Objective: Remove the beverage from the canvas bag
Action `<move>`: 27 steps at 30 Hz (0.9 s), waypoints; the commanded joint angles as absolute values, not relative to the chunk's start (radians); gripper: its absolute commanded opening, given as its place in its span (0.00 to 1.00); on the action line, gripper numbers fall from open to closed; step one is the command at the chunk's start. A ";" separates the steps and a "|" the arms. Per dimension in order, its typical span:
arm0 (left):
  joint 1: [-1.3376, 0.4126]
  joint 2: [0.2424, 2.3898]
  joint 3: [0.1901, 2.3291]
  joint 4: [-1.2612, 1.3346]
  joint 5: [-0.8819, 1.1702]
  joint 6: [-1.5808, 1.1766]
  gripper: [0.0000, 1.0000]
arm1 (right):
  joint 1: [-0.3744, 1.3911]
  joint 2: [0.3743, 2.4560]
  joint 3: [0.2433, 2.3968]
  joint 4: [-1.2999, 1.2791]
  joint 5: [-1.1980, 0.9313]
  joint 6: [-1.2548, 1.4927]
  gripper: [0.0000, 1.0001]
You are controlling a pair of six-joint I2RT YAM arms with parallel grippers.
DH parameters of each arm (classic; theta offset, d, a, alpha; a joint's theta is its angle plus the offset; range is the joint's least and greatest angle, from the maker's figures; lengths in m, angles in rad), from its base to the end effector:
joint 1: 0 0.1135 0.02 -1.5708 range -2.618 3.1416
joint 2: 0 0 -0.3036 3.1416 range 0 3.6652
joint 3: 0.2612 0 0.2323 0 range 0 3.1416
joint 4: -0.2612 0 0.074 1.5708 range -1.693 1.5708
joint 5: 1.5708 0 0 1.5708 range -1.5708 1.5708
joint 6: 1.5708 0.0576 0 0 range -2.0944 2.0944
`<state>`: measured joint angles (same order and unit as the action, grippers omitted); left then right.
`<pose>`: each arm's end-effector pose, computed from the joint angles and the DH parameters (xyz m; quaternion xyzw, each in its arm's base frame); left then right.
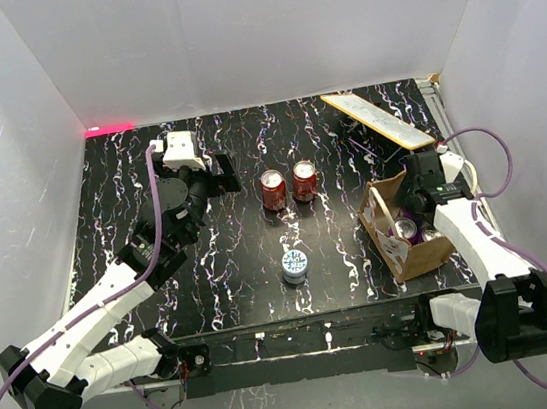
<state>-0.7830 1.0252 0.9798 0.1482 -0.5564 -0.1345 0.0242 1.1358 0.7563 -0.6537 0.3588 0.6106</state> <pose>0.1715 -0.1277 0.4354 0.0119 0.6755 -0.1512 0.7216 0.1887 -0.0157 0.2515 0.3195 0.8944 -0.0819 0.3020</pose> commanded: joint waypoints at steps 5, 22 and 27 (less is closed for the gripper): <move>-0.787 0.999 0.997 0.158 -0.546 -0.143 0.97 | 0.025 1.006 0.804 -0.657 0.394 0.631 0.49; -0.787 0.997 0.997 0.159 -0.542 -0.149 0.97 | 0.025 0.755 0.887 -0.641 0.400 0.671 0.32; -0.787 0.997 0.997 0.156 -0.542 -0.149 0.97 | 0.025 0.674 0.893 -0.611 0.396 0.707 0.26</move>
